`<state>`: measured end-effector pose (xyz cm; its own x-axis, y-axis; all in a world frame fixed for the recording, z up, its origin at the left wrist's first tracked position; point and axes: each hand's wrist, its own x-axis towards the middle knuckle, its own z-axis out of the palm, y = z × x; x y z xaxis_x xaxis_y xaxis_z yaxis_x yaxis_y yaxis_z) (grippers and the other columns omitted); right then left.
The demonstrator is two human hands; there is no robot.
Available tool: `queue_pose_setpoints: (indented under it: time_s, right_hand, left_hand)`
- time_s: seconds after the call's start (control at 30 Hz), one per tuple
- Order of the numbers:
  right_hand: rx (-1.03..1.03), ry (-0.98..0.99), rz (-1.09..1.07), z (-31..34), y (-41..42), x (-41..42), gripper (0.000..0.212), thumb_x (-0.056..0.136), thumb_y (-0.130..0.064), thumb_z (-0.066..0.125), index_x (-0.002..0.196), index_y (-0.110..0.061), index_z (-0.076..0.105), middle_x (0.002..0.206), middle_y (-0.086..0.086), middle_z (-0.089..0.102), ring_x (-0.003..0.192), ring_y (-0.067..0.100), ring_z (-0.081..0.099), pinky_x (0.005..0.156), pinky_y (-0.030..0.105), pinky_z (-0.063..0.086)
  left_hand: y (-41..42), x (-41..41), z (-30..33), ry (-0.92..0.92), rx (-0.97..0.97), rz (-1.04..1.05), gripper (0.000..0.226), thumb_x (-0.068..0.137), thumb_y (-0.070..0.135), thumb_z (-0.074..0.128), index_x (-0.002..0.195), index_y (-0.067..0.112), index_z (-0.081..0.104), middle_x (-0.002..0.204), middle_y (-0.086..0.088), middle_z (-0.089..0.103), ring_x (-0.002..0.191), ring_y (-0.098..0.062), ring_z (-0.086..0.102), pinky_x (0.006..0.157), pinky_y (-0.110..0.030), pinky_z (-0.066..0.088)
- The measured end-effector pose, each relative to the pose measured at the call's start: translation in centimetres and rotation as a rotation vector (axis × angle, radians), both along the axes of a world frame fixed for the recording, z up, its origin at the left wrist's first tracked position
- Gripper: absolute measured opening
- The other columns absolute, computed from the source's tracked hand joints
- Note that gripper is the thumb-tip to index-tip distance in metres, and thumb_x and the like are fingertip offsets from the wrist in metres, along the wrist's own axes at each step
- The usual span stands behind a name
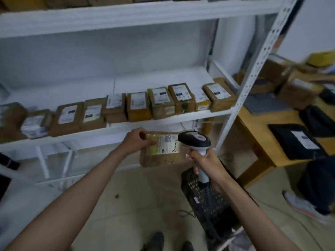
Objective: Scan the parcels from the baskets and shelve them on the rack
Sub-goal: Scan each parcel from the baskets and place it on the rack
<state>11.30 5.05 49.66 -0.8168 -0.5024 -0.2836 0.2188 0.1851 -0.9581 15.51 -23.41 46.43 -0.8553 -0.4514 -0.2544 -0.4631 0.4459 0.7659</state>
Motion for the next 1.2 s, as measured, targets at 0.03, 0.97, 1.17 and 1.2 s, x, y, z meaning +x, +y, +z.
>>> queue_pose_setpoints:
  time_s: [0.03,0.97,1.17,1.2]
  right_hand:
    - [0.009,0.022,0.017,0.1,0.1,-0.2,0.015,0.094,-0.012,0.063,0.083,-0.003,0.063,0.062,0.017,0.056,0.047,0.021,0.049,0.053,0.031,0.042]
    - [0.028,0.687,0.296,3.9,-1.0,-0.8,0.038,0.087,-0.012,0.077,0.119,-0.025,0.062,0.097,-0.012,0.067,0.087,0.001,0.062,0.068,0.004,0.042]
    - [0.058,0.652,0.309,4.2,-0.4,-0.9,0.025,0.088,-0.014,0.077,0.104,-0.027,0.062,0.077,-0.019,0.064,0.064,-0.008,0.060,0.057,0.007,0.041]
    - [0.054,0.633,0.309,4.3,-0.4,-1.0,0.021,0.089,-0.015,0.076,0.102,-0.025,0.063,0.073,-0.017,0.064,0.061,-0.006,0.060,0.055,0.009,0.042]
  left_hand:
    - [-0.3,0.1,0.6,0.017,-0.015,0.013,0.046,0.070,0.049,0.089,0.098,0.019,0.068,0.096,-0.002,0.071,0.093,-0.021,0.068,0.075,-0.039,0.059]
    - [-0.9,-1.8,10.7,0.016,-0.432,-0.206,0.060,0.098,0.059,0.051,0.142,0.019,0.048,0.118,0.005,0.059,0.102,-0.016,0.057,0.079,-0.028,0.047]
    - [-0.1,-1.0,11.7,0.075,-0.421,-0.172,0.050,0.101,0.048,0.053,0.140,0.017,0.050,0.120,0.002,0.060,0.106,-0.018,0.057,0.077,-0.026,0.042]
    - [-0.1,-0.9,11.9,0.084,-0.410,-0.158,0.051,0.101,0.048,0.053,0.141,0.017,0.049,0.122,0.002,0.060,0.106,-0.018,0.057,0.075,-0.025,0.042]
